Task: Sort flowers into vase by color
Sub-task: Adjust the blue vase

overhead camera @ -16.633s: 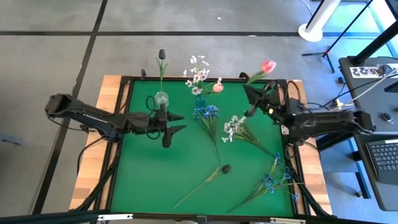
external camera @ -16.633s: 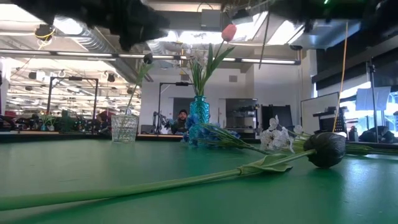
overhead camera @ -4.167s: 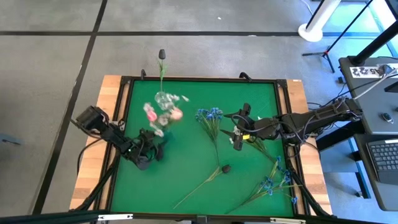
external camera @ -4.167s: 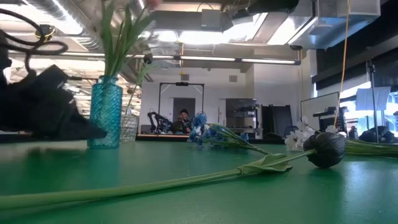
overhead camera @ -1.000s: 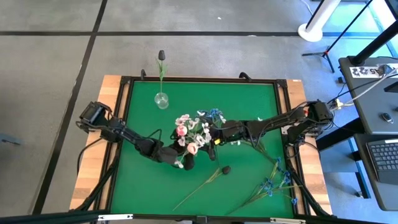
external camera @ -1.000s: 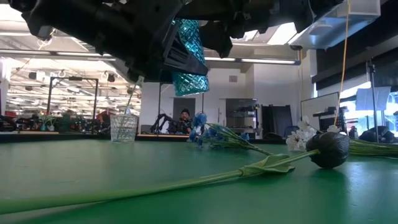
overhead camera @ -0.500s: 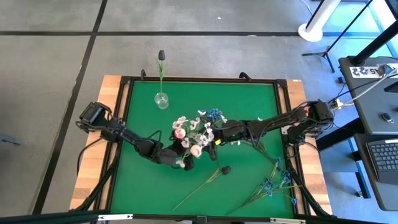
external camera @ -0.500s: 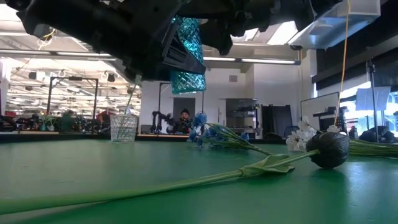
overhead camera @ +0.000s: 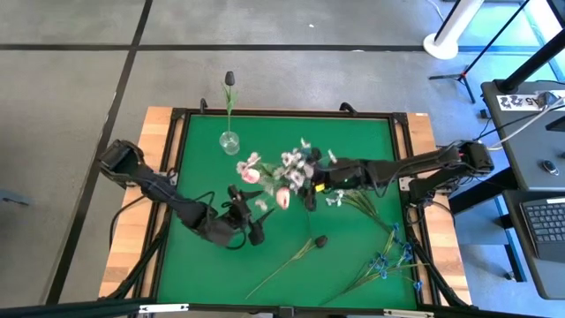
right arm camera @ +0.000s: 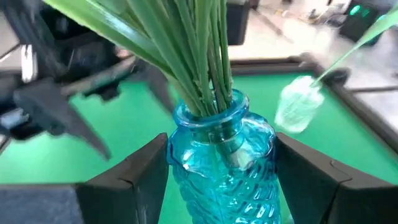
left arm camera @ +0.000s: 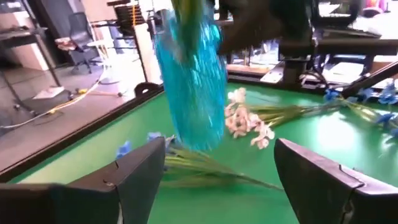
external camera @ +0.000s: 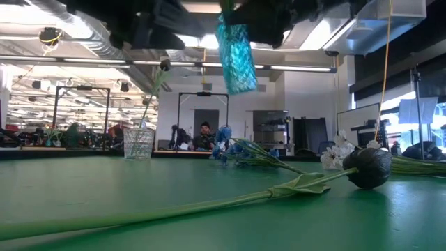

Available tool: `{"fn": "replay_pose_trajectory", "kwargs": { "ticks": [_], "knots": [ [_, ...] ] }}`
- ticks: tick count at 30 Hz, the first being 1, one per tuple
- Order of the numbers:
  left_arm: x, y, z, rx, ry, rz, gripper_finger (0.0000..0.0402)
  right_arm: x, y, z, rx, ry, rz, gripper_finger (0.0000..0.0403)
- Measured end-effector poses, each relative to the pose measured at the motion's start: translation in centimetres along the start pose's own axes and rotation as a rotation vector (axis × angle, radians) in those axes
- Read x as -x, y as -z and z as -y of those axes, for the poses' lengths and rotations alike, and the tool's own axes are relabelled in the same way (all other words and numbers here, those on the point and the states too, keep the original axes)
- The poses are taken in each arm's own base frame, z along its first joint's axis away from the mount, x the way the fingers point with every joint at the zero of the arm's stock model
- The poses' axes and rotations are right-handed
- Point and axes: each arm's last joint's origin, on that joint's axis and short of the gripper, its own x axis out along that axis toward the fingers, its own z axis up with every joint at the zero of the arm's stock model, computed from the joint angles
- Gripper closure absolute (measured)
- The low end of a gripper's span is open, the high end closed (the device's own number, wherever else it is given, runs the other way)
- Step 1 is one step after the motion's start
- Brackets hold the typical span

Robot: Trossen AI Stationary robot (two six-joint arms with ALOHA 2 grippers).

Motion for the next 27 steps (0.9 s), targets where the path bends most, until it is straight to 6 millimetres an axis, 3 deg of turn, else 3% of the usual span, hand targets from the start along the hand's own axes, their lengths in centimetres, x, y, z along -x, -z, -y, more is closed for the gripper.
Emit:
{"fn": "replay_pose_trajectory", "kwargs": {
  "ticks": [7, 14, 19, 27],
  "knots": [
    [1.9, 0.2, 0.3, 0.003, 0.041, -0.007, 0.0105, 1.8, -1.7, 5.3, -0.030, 0.046, 0.021, 0.0154],
    [2.3, 3.5, -1.0, 0.074, 0.118, -0.086, 0.0104, 3.1, -2.4, 11.4, -0.046, -0.044, 0.160, 0.0154],
    [2.1, 5.2, -2.4, 0.176, 0.188, -0.083, 0.0104, 3.3, 0.9, 14.5, -0.025, -0.047, 0.331, 0.0154],
    [1.4, 5.8, -3.7, 0.224, 0.217, -0.064, 0.0104, 2.9, 7.3, 17.9, -0.080, 0.184, 0.434, 0.0154]
  ]
}}
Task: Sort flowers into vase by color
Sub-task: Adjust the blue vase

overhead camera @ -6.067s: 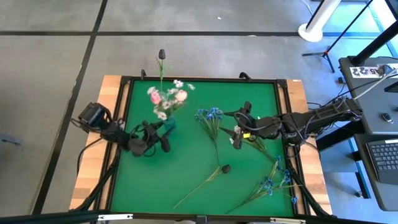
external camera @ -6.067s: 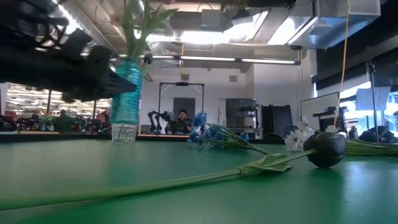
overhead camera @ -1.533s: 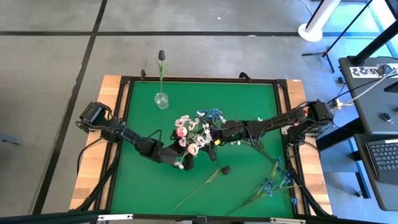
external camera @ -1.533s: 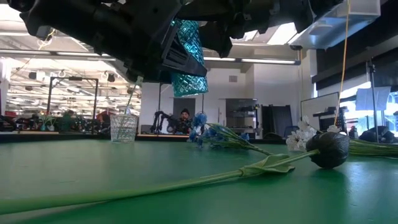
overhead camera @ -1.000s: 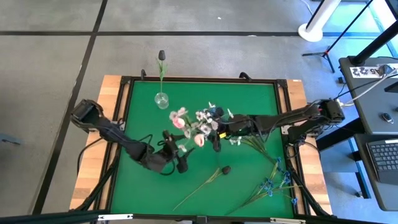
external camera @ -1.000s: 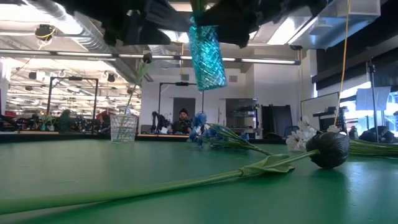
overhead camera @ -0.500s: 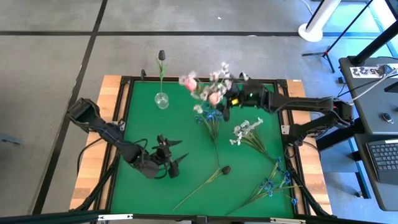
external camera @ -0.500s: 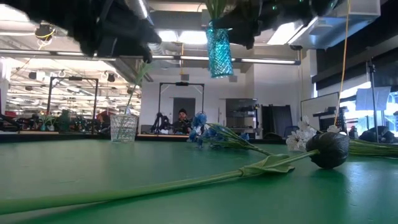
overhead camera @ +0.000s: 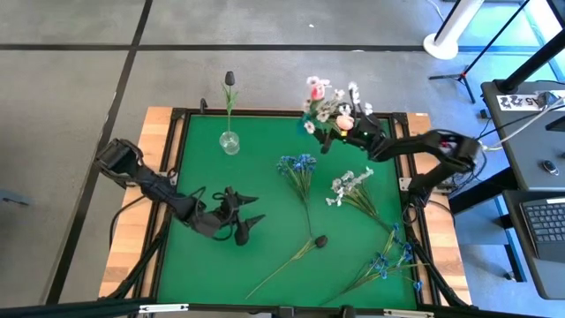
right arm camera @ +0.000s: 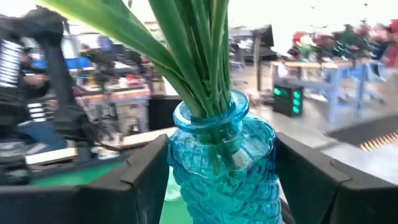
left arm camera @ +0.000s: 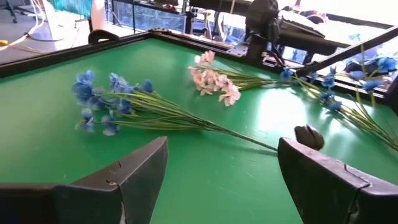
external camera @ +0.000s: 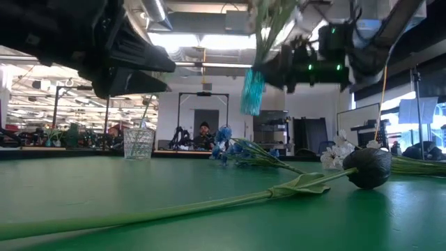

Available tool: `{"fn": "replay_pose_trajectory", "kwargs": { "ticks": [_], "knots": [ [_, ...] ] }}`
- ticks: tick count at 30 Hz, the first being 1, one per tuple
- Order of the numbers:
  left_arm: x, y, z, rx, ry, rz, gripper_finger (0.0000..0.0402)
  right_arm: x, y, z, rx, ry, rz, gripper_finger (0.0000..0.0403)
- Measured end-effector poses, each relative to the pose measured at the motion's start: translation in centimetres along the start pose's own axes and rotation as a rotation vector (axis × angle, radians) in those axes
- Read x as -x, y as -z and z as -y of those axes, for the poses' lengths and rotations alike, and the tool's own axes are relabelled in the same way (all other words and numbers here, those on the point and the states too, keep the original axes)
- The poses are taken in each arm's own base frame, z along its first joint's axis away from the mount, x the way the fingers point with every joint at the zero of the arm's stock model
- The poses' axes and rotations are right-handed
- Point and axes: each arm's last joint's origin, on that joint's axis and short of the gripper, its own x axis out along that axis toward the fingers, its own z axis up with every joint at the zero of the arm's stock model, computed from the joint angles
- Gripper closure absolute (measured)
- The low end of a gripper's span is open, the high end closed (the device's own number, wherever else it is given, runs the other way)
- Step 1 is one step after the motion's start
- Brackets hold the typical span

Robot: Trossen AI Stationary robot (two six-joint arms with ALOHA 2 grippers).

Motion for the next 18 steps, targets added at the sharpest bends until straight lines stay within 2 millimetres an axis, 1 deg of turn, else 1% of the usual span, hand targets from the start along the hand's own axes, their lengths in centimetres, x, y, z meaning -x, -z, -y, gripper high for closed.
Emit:
{"fn": "replay_pose_trajectory", "kwargs": {
  "ticks": [3, 9, 14, 18],
  "knots": [
    [-0.5, -0.1, -0.3, 0.006, 0.019, -0.018, 0.0104, -0.5, 2.0, 0.9, -0.027, 0.025, -0.033, 0.0154],
    [-1.2, -0.3, -0.8, -0.005, 0.032, -0.035, 0.0104, -2.3, 5.7, 1.7, -0.060, 0.052, -0.102, 0.0154],
    [-1.4, -0.3, -0.9, -0.009, 0.043, -0.044, 0.0104, -3.6, 7.9, 2.3, -0.105, 0.077, -0.149, 0.0154],
    [-1.4, -0.3, -0.9, -0.018, 0.041, -0.049, 0.0104, -4.2, 9.0, 2.6, -0.116, 0.098, -0.169, 0.0154]
  ]
}}
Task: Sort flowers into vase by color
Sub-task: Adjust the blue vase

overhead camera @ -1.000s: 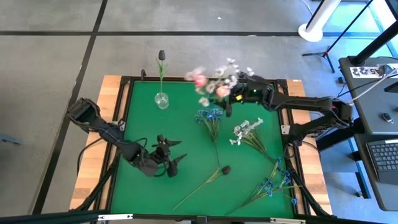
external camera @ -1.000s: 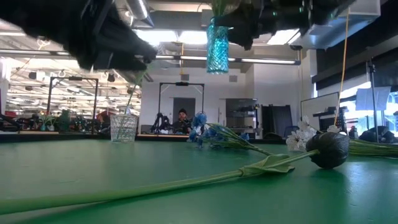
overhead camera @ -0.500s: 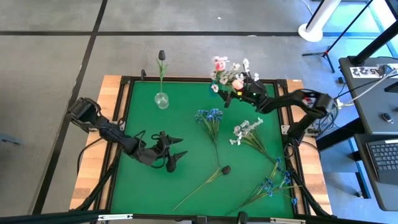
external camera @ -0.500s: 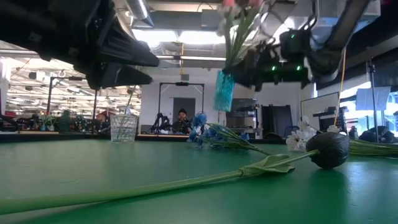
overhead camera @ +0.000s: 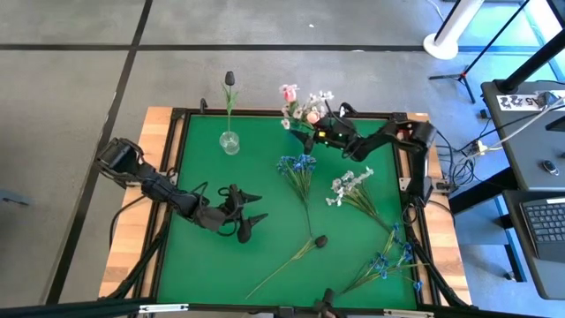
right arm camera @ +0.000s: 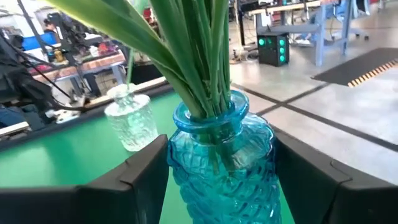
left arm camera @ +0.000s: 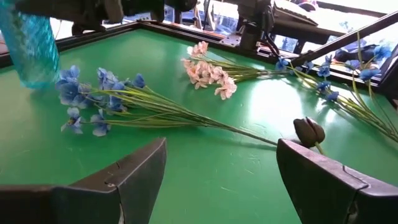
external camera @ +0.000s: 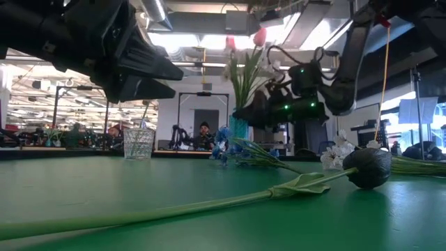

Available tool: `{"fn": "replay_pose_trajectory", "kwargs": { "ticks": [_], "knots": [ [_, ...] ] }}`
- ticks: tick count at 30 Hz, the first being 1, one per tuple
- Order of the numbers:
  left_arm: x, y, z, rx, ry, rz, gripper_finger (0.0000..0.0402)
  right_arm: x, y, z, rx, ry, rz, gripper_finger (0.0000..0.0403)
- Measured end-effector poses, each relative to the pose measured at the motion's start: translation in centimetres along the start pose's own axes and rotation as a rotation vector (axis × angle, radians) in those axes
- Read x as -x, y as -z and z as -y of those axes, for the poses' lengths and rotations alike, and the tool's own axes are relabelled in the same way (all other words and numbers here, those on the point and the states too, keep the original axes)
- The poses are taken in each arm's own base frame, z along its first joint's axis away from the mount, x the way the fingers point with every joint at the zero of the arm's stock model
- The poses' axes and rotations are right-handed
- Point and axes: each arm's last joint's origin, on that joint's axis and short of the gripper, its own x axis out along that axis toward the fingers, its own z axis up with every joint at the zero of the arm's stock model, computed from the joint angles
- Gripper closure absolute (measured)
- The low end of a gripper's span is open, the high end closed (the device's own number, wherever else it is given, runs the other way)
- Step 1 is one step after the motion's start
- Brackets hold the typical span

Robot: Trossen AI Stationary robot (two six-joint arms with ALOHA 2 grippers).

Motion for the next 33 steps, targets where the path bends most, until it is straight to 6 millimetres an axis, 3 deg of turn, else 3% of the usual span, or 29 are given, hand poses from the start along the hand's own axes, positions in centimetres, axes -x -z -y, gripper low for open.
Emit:
{"fn": "replay_pose_trajectory", "kwargs": {
  "ticks": [16, 33],
  "knots": [
    [0.0, 0.1, 0.0, -0.006, -0.003, -0.006, 0.0104, -0.2, 0.9, 0.1, -0.032, -0.020, -0.051, 0.0133],
    [0.2, 0.2, 0.2, -0.001, 0.010, -0.008, 0.0104, 1.2, -2.0, -0.6, -0.040, 0.017, -0.215, 0.0130]
  ]
}}
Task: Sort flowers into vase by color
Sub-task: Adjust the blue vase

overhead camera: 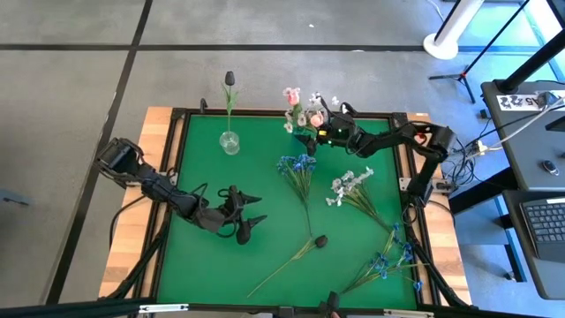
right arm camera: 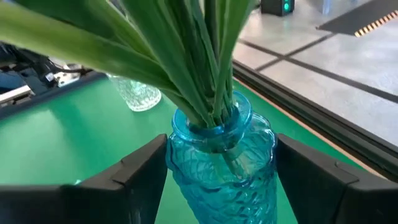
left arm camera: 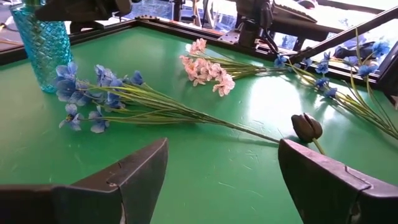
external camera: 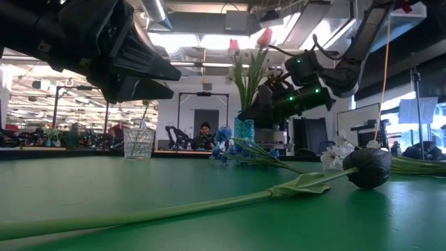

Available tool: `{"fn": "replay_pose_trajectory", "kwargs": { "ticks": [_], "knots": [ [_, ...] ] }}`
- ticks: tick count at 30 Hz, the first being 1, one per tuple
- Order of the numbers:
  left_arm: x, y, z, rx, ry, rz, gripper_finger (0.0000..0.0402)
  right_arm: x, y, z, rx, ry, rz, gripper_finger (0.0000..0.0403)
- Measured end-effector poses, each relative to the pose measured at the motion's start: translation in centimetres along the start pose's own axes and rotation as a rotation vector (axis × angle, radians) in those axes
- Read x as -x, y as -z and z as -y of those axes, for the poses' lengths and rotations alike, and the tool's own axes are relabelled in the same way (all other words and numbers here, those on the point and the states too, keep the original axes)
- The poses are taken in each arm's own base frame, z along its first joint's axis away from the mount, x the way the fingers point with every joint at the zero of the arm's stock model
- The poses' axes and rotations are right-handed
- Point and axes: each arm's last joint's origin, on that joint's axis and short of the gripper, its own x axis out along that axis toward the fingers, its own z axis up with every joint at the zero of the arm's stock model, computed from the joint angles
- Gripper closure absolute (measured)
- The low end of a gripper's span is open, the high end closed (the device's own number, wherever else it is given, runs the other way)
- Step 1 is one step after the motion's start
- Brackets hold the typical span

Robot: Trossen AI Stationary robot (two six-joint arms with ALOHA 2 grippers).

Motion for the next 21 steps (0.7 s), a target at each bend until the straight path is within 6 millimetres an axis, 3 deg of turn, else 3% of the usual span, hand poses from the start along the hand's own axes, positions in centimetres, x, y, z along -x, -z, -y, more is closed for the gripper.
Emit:
{"fn": "replay_pose_trajectory", "kwargs": {
  "ticks": [21],
  "knots": [
    [0.00, -0.01, -0.01, 0.010, -0.003, 0.002, 0.0104, 0.77, -0.40, -0.08, 0.011, 0.038, -0.076, 0.0125]
  ]
}}
